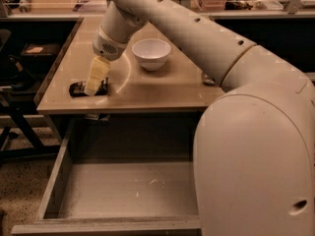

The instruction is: Pick rxbar chocolate from top drawer and place on counter

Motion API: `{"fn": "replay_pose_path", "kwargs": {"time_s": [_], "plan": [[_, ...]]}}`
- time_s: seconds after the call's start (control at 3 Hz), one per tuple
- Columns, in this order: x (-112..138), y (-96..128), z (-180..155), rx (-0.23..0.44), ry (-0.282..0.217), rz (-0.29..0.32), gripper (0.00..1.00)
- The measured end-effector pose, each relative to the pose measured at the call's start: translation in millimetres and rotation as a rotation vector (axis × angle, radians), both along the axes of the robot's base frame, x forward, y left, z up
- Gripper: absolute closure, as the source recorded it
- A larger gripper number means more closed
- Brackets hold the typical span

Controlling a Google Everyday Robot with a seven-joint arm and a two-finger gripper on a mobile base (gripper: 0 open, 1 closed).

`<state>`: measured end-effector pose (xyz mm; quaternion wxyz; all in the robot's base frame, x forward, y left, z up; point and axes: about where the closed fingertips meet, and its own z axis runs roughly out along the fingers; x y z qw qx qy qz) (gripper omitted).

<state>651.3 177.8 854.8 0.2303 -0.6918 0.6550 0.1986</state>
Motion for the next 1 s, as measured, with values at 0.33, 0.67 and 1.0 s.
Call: {"fn": "replay_pose_path", "kwargs": {"time_s": [0.33,0.67,1.0], "plan": [[-3.8,-11.9,11.0,-0.020,0.006,-0.015,0.00],[-6.4,-54.7,45.5,-0.091,-0.003,-0.098,0.00],[-11.3,-124.0,101.6,-0.177,-0.036,-0.257,0.00]]}}
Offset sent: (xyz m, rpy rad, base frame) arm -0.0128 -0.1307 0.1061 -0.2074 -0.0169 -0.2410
